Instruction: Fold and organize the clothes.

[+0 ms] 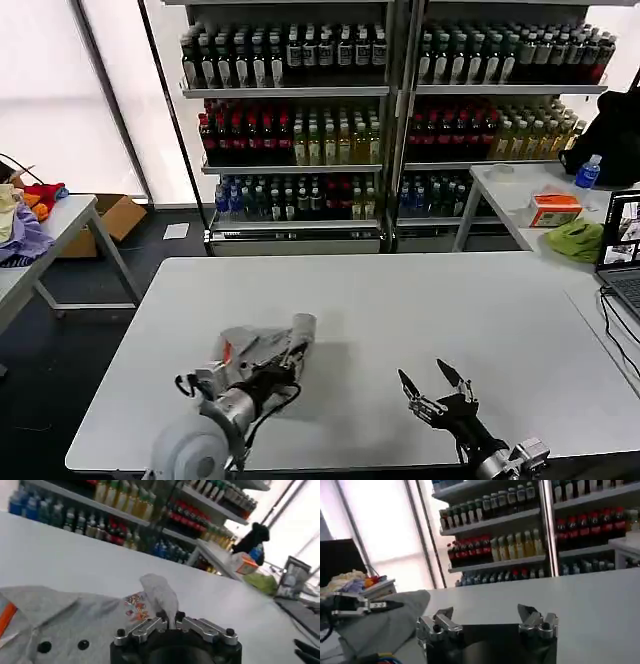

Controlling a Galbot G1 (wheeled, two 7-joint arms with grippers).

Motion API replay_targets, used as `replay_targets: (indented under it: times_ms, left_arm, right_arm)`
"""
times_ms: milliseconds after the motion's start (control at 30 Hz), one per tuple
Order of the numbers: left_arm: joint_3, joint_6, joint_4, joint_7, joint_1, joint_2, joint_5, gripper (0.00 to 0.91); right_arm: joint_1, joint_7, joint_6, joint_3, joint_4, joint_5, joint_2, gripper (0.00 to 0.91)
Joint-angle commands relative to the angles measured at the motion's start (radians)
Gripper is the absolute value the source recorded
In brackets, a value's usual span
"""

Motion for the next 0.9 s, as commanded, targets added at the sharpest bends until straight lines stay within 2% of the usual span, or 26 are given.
replay_targets:
  times_ms: [33, 133, 233, 400, 600, 667, 767, 800, 833, 867, 900]
  left_arm:
    - [0.117, 0.004, 0.069, 0.079, -0.142, -0.098, 0.019, 0.907]
    - [0.083, -0.021, 0.065, 0.116, -0.153, -0.106, 0.021, 0.907]
    - [0.037, -0.027, 0.042, 0.152, -0.135, -0.100, 0.020, 0.907]
    - [-0.092, -0.027, -0.035, 0.191, -0.066, -0.048, 0.021, 0.907]
    - [-0.263, -0.038, -0.106, 0.188, 0.030, 0.029, 0.012, 0.907]
    - [-0.294, -0.038, -0.125, 0.183, 0.055, 0.040, 0.012, 0.907]
    - [-0.316, -0.038, -0.134, 0.178, 0.075, 0.035, 0.013, 0.907]
    - [-0.319, -0.038, -0.135, 0.174, 0.076, 0.032, 0.013, 0.907]
    - [-0.322, -0.038, -0.136, 0.170, 0.077, 0.028, 0.013, 0.907]
    - [-0.322, -0.038, -0.137, 0.169, 0.077, 0.027, 0.013, 0.907]
    - [-0.324, -0.036, -0.137, 0.167, 0.076, 0.026, 0.013, 0.907]
  right_arm:
    - [0.083, 0.121, -0.133, -0.126, 0.024, 0.059, -0.018, 0.907]
    - [0.135, 0.164, -0.162, -0.176, 0.007, 0.079, -0.006, 0.907]
    - [0.169, 0.184, -0.181, -0.192, -0.005, 0.097, 0.004, 0.907]
    - [0.193, 0.235, -0.243, -0.205, -0.018, 0.210, 0.005, 0.907]
    - [0.279, 0.362, -0.268, -0.310, -0.109, 0.216, 0.053, 0.907]
    - [0.314, 0.391, -0.267, -0.336, -0.145, 0.223, 0.076, 0.907]
    - [0.362, 0.397, -0.273, -0.382, -0.205, 0.226, 0.107, 0.907]
    - [0.377, 0.406, -0.277, -0.403, -0.218, 0.230, 0.122, 0.484]
    - [0.388, 0.415, -0.282, -0.410, -0.221, 0.232, 0.126, 0.151]
    - [0.401, 0.424, -0.285, -0.422, -0.224, 0.243, 0.141, 0.000]
    - [0.406, 0.435, -0.288, -0.429, -0.224, 0.248, 0.145, 0.000]
